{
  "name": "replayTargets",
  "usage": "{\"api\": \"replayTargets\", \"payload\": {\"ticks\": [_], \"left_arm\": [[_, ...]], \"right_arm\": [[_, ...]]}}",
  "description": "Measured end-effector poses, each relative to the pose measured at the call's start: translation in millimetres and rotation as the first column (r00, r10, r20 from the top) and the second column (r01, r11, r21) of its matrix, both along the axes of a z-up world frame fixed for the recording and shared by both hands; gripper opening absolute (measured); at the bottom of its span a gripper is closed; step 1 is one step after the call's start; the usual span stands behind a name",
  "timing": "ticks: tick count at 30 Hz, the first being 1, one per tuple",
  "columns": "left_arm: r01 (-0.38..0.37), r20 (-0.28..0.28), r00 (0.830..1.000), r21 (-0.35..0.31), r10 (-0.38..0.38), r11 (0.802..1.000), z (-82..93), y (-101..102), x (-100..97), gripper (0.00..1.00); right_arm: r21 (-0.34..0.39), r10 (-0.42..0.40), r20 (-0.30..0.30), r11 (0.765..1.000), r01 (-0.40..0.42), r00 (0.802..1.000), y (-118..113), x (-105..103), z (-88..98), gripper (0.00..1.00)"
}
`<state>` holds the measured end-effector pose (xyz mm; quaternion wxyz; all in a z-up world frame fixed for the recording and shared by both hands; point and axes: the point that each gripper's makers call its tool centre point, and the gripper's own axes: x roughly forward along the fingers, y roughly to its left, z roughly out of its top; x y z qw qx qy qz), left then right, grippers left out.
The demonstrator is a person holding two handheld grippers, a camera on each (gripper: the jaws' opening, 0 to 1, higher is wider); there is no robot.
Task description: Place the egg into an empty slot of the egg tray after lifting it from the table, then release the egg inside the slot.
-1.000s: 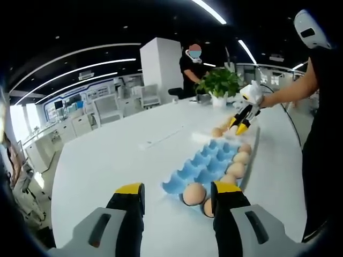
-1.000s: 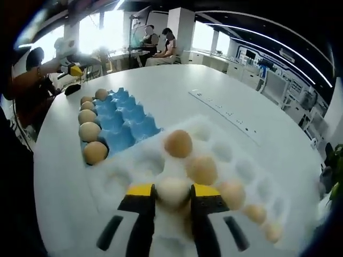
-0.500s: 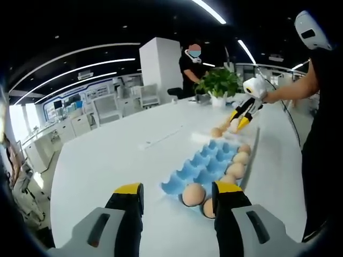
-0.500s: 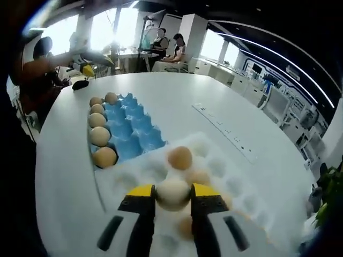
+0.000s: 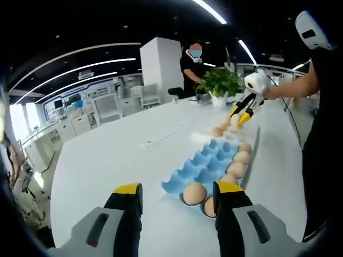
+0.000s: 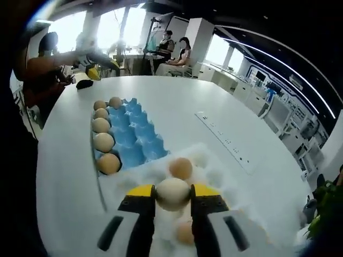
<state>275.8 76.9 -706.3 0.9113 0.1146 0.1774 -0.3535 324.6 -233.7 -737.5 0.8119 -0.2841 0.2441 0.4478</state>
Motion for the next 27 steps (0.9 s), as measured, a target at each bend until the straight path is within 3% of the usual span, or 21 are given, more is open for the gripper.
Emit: {"api": "replayTargets", "payload": {"ticks": [27], "left_arm": [[-0.005, 0.008, 1.000, -0.007, 0.005, 1.000, 1.3, 2.8, 1.4, 0.54]], "right_arm": [[0.015, 0.119, 0.009, 0.993, -0.119, 0.993, 53.3, -5.7, 7.1, 0.25]]}}
